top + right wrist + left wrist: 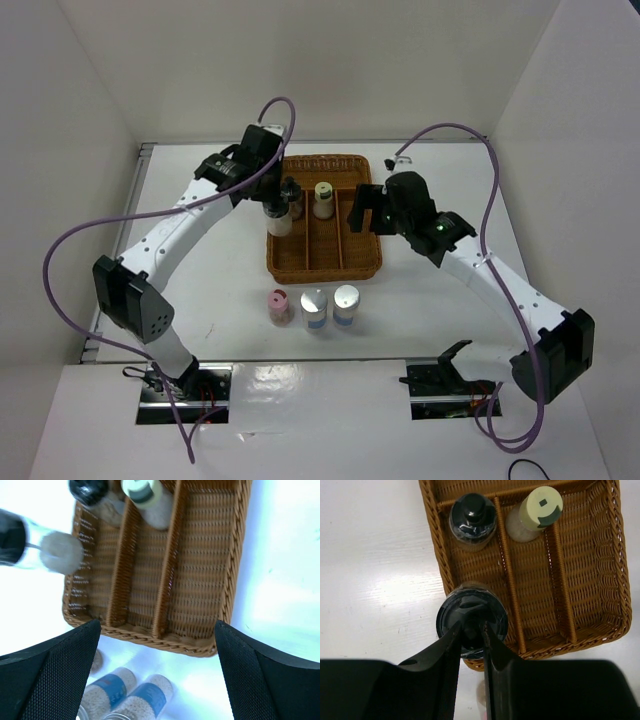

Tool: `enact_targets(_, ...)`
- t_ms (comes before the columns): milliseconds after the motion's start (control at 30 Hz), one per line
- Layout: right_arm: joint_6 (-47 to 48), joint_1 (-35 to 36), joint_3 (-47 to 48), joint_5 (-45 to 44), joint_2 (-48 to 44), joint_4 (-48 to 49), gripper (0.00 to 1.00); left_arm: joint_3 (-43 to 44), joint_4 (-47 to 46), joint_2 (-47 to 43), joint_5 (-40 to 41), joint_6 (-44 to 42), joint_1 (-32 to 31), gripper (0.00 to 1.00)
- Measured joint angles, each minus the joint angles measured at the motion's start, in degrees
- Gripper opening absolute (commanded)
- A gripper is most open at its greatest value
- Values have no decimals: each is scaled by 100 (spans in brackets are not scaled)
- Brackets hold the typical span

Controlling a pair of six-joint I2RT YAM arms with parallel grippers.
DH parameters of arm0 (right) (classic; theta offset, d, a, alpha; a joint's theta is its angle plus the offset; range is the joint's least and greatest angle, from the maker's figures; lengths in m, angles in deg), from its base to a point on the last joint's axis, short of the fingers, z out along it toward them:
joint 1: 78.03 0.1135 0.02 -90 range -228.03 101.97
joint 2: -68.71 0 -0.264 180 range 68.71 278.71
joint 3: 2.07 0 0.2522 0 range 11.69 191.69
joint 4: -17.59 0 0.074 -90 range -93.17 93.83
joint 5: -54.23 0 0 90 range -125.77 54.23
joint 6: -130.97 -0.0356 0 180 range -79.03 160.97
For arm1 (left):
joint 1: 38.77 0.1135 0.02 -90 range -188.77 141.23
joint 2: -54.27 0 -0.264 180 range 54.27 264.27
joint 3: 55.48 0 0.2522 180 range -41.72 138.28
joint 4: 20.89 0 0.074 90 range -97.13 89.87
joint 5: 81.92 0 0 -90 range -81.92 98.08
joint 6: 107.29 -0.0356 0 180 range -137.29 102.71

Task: Organize the condiment bottles

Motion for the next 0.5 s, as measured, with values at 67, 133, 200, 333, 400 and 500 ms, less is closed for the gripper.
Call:
enact_targets(67,33,-17,-2,26,-57,92,98,63,-114,107,-59,-68,0,20)
enact_targets(133,74,-28,-4,46,-50,138,98,120,-225,236,-122,-92,0,20)
enact_targets(200,90,-39,-13,52,-22,149,98,142,-319,367,-186,-101,0,20)
enact_targets(333,107,-46,-33,129,-11,157,98,140,-518,627,-243,-105,0,20)
enact_targets(400,140,-50,-42,245,-20,177,98,140,-601,739,-251,-105,0,20)
enact_targets(500,284,-48,-83,466,-85,249,98,133,-693,859,-238,-105,0,20)
